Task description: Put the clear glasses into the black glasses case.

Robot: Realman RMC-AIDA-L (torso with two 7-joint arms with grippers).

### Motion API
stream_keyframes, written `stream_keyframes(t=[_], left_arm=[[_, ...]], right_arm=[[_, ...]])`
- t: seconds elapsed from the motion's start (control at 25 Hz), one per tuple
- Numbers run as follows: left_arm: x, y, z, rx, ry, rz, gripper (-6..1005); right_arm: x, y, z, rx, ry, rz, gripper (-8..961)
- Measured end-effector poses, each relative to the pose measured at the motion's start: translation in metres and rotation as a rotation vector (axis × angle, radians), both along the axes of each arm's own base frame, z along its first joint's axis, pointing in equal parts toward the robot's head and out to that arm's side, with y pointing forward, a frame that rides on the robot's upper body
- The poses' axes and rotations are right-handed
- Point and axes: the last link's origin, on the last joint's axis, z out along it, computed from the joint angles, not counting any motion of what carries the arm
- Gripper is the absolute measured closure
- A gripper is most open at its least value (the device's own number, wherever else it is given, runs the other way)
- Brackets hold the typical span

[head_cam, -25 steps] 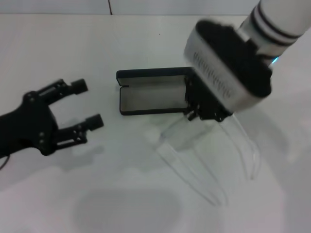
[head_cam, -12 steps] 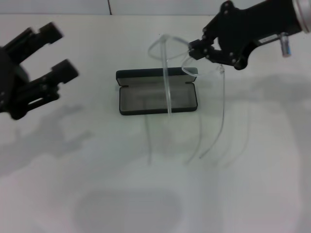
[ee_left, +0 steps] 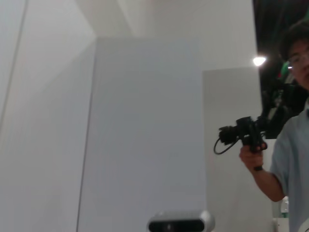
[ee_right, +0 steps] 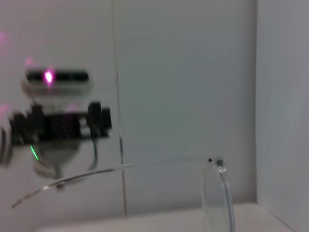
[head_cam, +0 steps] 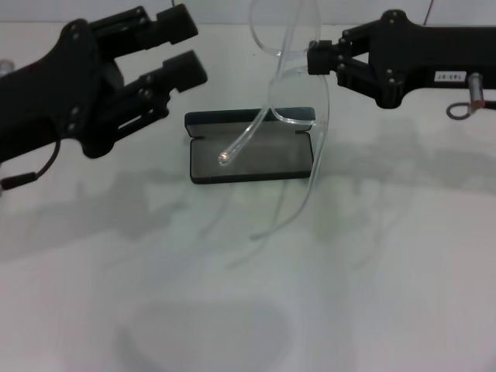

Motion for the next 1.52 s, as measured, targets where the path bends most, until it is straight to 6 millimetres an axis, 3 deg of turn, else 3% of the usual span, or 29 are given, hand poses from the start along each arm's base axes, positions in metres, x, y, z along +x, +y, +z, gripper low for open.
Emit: stream_keyframes(t=[0.2, 0.48, 0.68, 0.76, 1.52], left_arm=[[0.014, 0.01, 0.0, 0.003, -0.004, -0.046, 625], [0.027, 0.016, -0.005, -0.025, 0.008, -0.092, 760], [0.034, 0.019, -0.018, -0.059, 0.045, -0.111, 856], [0.036, 0.019, -0.02, -0.065, 0.049, -0.113, 955], [0.026, 0.007, -0.047, -0.144, 0.061, -0.107, 954]], right_arm=[[0.019, -0.01, -0.006, -0.039, 0.042, -0.067, 897], [0.035, -0.017, -0.018, -0.086, 0.101, -0.152, 897], [0.036, -0.019, -0.022, -0.118, 0.106, -0.175, 897], [0.036, -0.019, -0.023, -0.128, 0.108, -0.181, 897], [0.013, -0.025, -0.029, -0.211, 0.176, -0.117, 897]])
